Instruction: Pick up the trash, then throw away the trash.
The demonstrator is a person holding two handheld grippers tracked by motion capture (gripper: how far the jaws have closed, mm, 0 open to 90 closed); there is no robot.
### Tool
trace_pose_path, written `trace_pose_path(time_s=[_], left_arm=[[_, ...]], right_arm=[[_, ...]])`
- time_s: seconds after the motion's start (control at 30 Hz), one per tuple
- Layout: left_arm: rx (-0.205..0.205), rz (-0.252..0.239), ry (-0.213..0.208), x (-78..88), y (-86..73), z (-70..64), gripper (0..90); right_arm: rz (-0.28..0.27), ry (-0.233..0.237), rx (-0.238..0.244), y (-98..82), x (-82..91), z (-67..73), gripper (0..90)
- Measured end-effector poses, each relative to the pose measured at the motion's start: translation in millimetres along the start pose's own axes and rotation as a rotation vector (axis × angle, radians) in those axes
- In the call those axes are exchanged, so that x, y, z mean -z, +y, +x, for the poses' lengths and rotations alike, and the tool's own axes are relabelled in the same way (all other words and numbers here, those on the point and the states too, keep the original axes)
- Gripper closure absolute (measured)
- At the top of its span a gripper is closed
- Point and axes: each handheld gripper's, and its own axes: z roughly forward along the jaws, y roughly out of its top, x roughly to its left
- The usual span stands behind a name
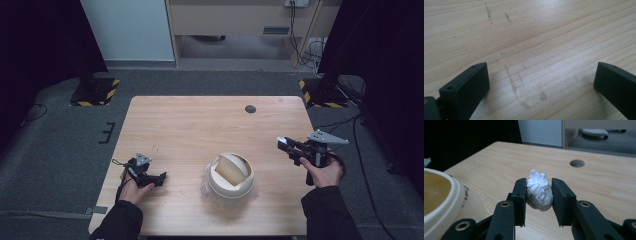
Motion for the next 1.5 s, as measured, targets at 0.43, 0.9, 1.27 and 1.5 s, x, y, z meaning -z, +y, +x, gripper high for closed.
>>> trace_pose_path(time_s=[0.43, 0.9, 1.27, 1.5], left_arm=[[-0.001, 0.000, 0.001, -0.1, 0.1, -0.1, 0.0], [-0.001, 0.001, 0.000, -0.1, 0.1, -0.4, 0.0], [-0.001, 0.001, 0.000, 0.0, 0.1, -0.6, 0.0], [0.000, 0.001, 0.001, 0.0, 0.1, -0.6, 0.0]], right_arm=[[-0.121, 0.069, 0.017, 27.4, 26.7, 10.5, 65.7], [-0.159, 0.151, 0.070, 43.5, 34.2, 33.0, 65.6], [-0.171, 0.251, 0.095, 49.3, 33.4, 48.3, 65.3], [-0.149, 0.292, 0.100, 44.6, 23.8, 53.2, 65.3]])
